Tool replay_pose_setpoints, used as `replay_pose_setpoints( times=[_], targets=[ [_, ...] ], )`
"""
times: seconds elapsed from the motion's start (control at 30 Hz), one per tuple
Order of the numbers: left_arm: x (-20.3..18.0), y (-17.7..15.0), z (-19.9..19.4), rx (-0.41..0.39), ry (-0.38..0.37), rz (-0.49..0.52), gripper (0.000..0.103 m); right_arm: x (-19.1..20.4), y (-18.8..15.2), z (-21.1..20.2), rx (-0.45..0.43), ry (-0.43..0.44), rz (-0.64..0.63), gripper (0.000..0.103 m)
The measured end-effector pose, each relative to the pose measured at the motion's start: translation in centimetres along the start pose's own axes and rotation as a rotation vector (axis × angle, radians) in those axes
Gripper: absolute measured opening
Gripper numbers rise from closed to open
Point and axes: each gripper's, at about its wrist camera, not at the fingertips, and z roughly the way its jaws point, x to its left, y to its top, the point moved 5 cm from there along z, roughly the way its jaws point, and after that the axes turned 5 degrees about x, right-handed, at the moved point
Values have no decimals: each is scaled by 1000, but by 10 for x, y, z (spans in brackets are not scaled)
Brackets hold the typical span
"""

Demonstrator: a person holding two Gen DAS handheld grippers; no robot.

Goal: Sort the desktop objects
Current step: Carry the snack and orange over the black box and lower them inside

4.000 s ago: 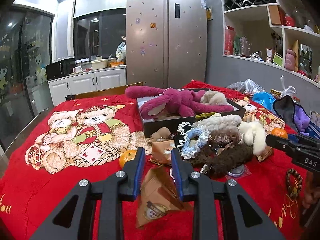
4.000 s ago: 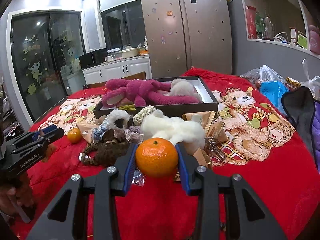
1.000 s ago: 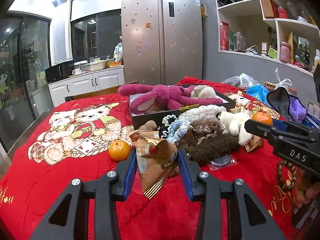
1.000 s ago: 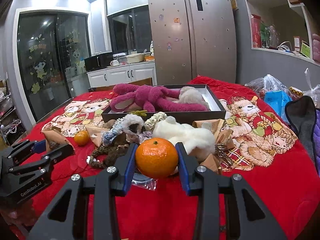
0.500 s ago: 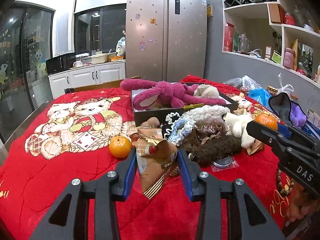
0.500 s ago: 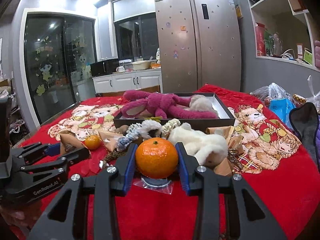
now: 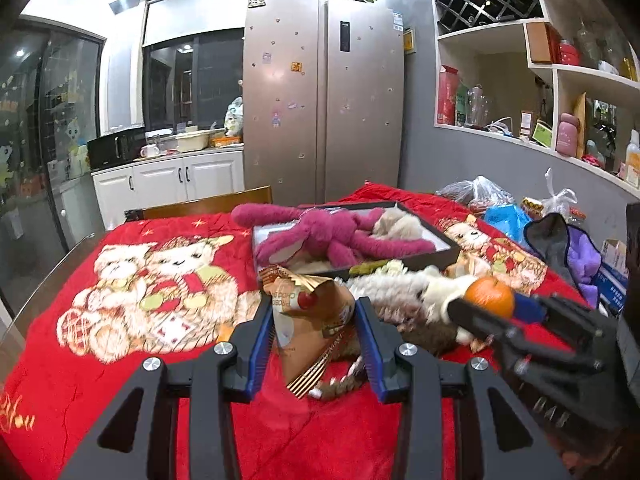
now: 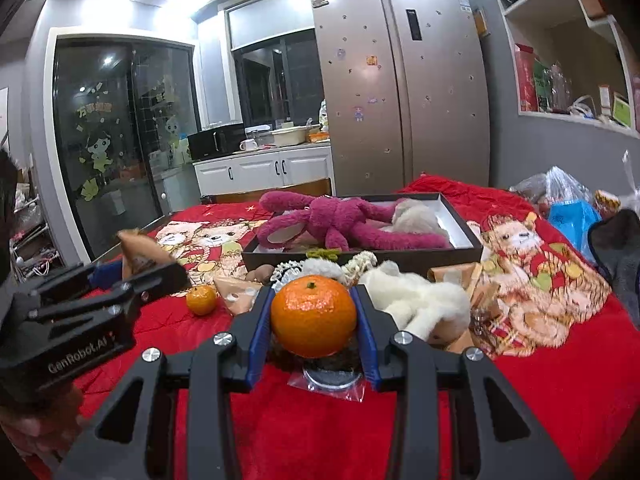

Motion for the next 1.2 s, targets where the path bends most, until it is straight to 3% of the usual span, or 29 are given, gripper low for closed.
replay_pose_setpoints(
  times=[0.23, 0.53, 0.63, 0.7, 0.83, 0.93, 1.1, 1.2],
  targets=[
    [-9, 44, 25, 37, -23, -11, 41, 2, 33, 8, -12, 46, -18, 39],
    [-9, 87, 86, 103, -3, -41, 41, -23, 83, 52, 12, -46, -39, 40],
    [-3, 94, 112, 148, -49, -88, 41, -37, 92, 78, 57, -49, 4, 40],
    [3, 97, 127, 164, -54, -117, 41, -46, 98, 98, 96, -43, 43, 40],
    [12, 96, 155, 200, -16, -99, 41, -58, 105, 142, 188, -115, 6, 40],
    [20, 86, 170, 244, -4, -90, 41, -70, 105, 171, 251, -106, 44, 40],
    [23, 67, 184, 305, 3, -61, 41, -85, 91, 195, 309, -95, 85, 40],
    [17, 65, 189, 301, 29, -11, 41, -91, 83, 200, 335, -89, 84, 40]
  ],
)
